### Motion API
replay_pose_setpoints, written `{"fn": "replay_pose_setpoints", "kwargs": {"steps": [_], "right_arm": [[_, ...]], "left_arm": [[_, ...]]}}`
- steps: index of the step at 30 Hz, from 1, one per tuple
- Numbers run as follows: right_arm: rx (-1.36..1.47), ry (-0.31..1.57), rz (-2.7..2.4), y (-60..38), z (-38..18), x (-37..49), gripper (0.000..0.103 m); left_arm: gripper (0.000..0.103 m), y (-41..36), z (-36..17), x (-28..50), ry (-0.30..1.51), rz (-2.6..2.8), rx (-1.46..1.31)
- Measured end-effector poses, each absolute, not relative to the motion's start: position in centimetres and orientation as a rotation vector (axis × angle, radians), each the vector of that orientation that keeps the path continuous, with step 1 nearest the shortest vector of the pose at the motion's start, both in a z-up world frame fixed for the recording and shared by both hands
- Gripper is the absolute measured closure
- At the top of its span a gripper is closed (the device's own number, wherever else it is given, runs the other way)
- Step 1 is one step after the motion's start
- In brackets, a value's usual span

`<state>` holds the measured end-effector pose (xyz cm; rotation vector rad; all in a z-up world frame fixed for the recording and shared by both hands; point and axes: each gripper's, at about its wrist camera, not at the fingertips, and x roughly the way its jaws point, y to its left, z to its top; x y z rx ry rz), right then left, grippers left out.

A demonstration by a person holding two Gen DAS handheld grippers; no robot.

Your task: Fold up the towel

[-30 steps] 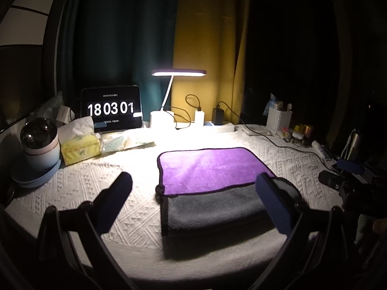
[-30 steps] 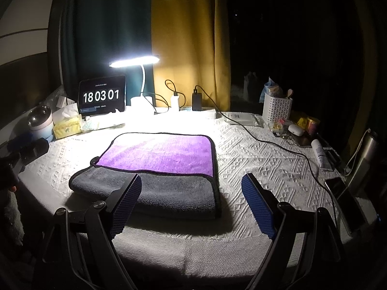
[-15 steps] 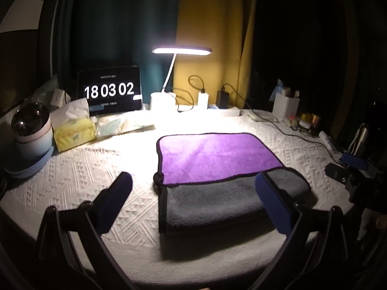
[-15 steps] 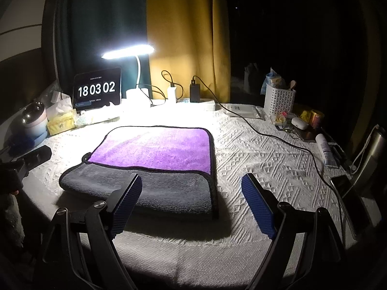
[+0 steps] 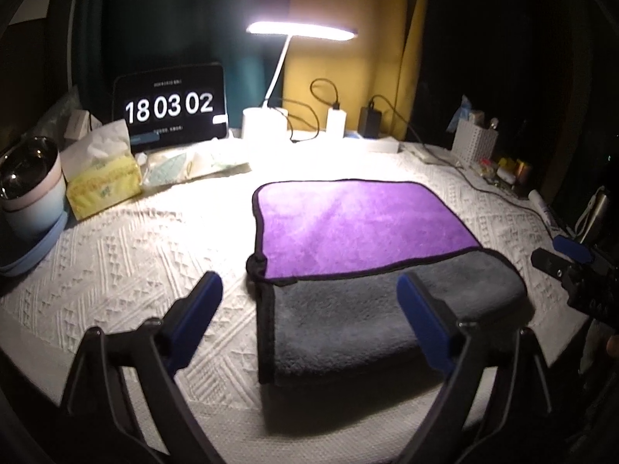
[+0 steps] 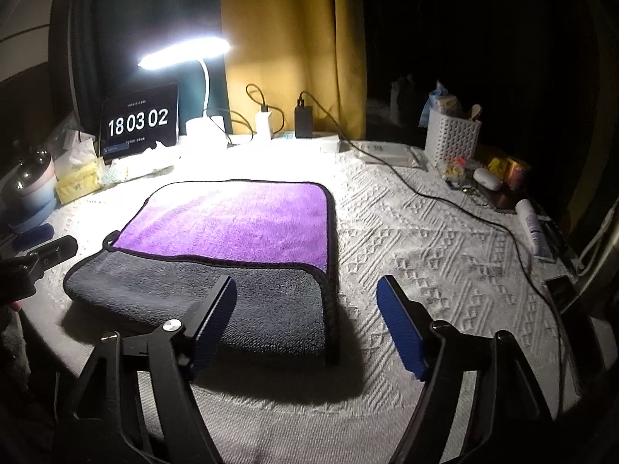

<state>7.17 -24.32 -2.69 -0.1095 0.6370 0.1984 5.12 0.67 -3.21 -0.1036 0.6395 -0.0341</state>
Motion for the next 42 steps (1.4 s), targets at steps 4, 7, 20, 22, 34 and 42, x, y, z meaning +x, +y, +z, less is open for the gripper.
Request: {"fn": "replay_pose_setpoints", "kwargs": {"steps": [4,7,20,22,34,42], "right_arm": [[-0.104,0.671,0.213,-24.4,-3.9,8.8,0.037],[-0.098,0.695,0.216,-24.7,-4.5,9.9,0.045],[-0.061,0.809,0.225,-25.5,-7.3,13.1,0.066],[-0.063,0.822,0.232,-25.3,-7.6,13.3,0.067],[-0.079,0.850,0.265,-24.9,-8.2,13.5,0.082],[-0.114,0.813,0.257,-24.6,-7.1,12.9,0.097]], "left_arm": [[0.015,1.1,-4.0,6.5,0.674,-0.025,-0.105],[0.018,1.6,-4.8,7.5,0.708,-0.014,-0.119],[0.050,2.3,-7.6,9.9,0.830,-0.011,-0.152],[0.054,2.2,-7.8,9.8,0.833,-0.012,-0.148],[0.081,1.6,-8.3,9.6,0.851,-0.028,-0.115],[0.094,1.8,-7.4,9.2,0.822,-0.029,-0.118]]}}
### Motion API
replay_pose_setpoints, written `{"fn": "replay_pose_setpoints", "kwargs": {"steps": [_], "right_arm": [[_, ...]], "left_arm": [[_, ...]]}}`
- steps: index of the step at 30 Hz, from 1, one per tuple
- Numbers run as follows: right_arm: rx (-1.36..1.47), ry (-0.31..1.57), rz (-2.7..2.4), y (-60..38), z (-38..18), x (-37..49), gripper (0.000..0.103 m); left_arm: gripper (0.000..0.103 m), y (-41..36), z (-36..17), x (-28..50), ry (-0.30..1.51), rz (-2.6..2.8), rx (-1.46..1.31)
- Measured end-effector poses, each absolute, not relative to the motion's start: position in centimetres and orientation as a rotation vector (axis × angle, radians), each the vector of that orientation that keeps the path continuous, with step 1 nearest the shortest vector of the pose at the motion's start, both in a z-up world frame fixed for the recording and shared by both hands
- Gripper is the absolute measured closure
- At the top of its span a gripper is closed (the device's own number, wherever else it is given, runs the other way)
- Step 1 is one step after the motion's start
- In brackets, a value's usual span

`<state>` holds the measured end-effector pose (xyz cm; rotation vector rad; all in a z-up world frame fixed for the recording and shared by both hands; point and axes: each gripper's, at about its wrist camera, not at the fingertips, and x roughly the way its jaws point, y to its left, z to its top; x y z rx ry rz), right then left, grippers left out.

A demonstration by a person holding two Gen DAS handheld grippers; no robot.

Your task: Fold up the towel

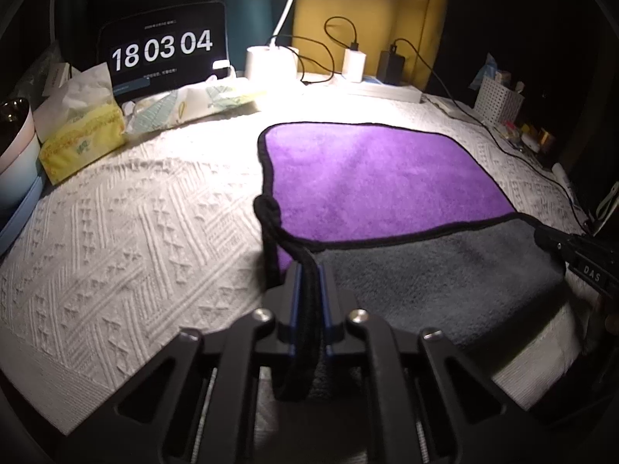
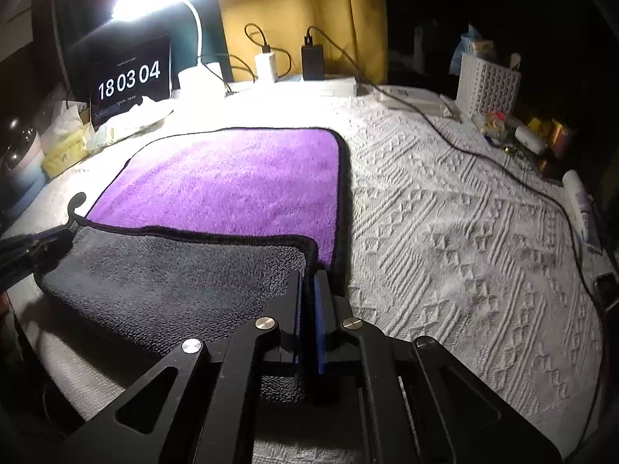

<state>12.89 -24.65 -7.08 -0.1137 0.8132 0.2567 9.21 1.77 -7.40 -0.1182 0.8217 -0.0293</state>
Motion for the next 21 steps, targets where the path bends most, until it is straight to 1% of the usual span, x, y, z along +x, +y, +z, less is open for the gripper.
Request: {"fn": "replay_pose_setpoints", "kwargs": {"steps": [21], "right_arm": [[-0.119,0.693,0.234,-24.3,-2.2,13.2,0.097]], "left_arm": [[0.095,2.2,-3.0,9.8,0.710,-0.055,-0.151]]}}
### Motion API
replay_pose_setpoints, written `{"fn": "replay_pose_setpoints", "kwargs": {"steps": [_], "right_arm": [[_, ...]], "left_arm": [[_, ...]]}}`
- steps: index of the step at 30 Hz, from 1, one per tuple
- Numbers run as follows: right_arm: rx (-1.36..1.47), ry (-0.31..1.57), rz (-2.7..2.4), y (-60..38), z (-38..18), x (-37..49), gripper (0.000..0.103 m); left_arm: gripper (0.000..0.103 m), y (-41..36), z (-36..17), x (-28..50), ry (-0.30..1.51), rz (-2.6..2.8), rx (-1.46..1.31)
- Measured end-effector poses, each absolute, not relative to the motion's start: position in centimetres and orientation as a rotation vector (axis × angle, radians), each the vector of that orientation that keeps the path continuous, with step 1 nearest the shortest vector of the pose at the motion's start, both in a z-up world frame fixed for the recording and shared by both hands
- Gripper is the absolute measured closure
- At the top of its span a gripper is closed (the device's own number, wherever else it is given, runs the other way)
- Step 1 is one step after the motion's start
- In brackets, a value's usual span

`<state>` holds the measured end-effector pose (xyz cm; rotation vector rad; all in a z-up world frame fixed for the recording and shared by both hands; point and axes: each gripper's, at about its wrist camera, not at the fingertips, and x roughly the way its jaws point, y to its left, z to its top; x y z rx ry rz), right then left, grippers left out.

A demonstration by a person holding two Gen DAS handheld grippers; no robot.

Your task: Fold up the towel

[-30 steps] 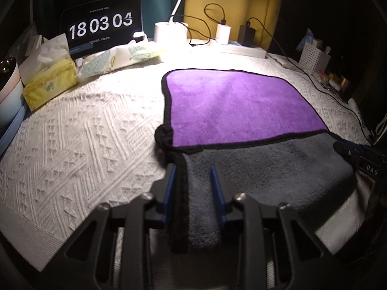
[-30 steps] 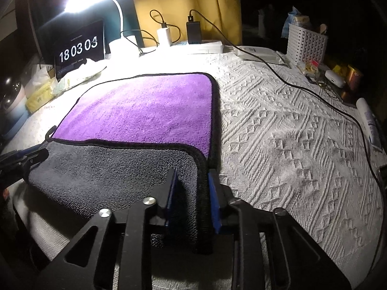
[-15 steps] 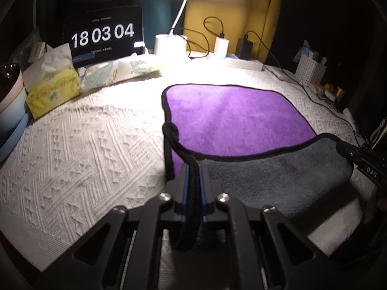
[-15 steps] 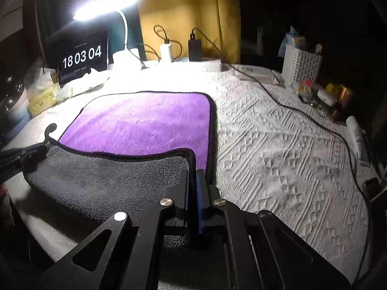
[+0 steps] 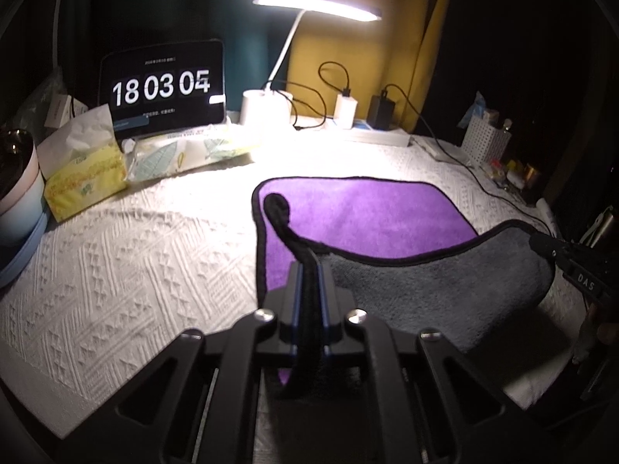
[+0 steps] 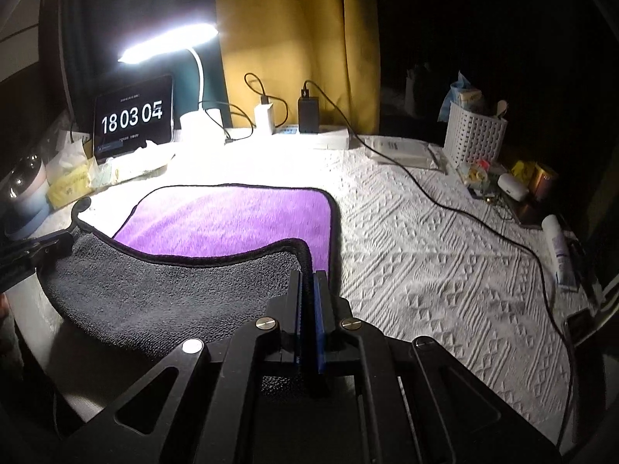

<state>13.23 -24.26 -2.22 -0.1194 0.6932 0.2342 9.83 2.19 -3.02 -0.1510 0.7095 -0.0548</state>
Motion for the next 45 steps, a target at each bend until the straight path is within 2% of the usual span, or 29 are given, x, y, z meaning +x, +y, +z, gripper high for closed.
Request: {"fn": "replay_pose_setpoints", "kwargs": {"steps": [24,45], "right_arm": [[-0.109,0.611,0.235,-24.2,0.1,15.6,0.097],[-0.150,0.574,0.267,-22.7,0.3,20.9,0.097]], "left_arm": [[0.095,2.1,-0.3,13.5,0.624,-0.069,-0.104],[0.095,3.3,-0.9,17.7,0.610,-0.049,-0.104]]}}
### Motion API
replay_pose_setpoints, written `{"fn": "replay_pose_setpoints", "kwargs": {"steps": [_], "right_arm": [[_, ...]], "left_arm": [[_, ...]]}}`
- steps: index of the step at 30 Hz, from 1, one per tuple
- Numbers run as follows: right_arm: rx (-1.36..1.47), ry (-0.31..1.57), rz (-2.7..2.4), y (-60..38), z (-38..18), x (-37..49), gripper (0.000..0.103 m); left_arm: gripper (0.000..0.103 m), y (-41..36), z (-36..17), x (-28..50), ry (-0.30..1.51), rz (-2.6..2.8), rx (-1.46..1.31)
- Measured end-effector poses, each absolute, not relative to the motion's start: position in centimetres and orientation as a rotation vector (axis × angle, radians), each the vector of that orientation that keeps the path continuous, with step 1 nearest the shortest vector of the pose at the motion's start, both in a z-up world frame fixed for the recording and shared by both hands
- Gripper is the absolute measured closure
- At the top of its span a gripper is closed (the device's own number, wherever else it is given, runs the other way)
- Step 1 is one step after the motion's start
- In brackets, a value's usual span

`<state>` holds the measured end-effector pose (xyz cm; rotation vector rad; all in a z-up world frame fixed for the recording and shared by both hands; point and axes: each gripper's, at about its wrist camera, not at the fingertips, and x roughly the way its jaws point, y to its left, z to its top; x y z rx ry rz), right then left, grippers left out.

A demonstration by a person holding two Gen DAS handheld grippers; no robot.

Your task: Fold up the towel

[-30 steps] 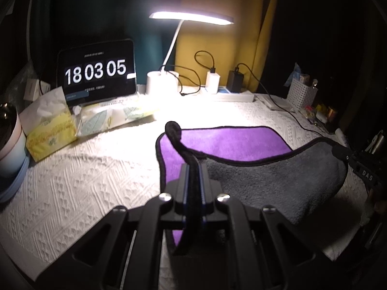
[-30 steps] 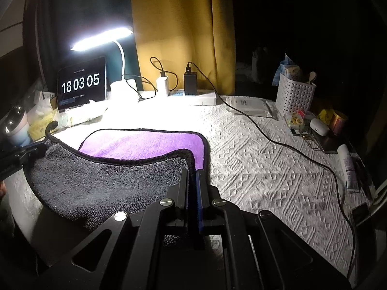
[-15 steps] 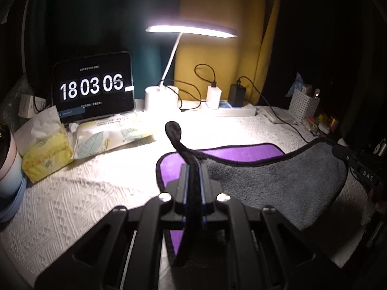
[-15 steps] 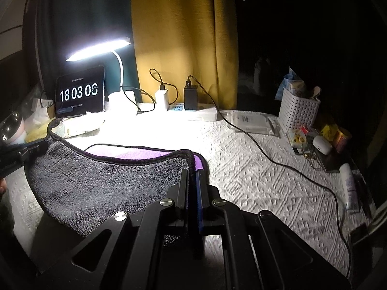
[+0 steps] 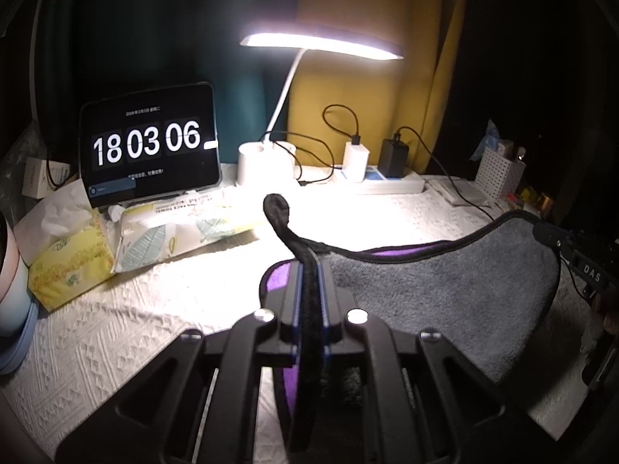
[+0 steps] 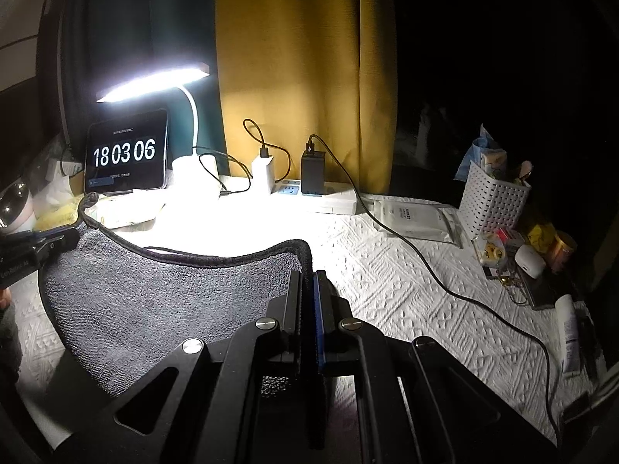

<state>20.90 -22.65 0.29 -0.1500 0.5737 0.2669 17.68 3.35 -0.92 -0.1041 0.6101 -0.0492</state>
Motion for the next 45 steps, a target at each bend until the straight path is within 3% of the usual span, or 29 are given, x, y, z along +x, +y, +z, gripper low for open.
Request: {"fn": "replay_pose_setpoints", "kwargs": {"steps": [45], "right_arm": [[-0.108,0.828,0.194,-22.7,-7.5,31.2,0.097]], "left_arm": [[0.092,5.2,-9.1,27.1,0.892,0.000,-0.118]]}}
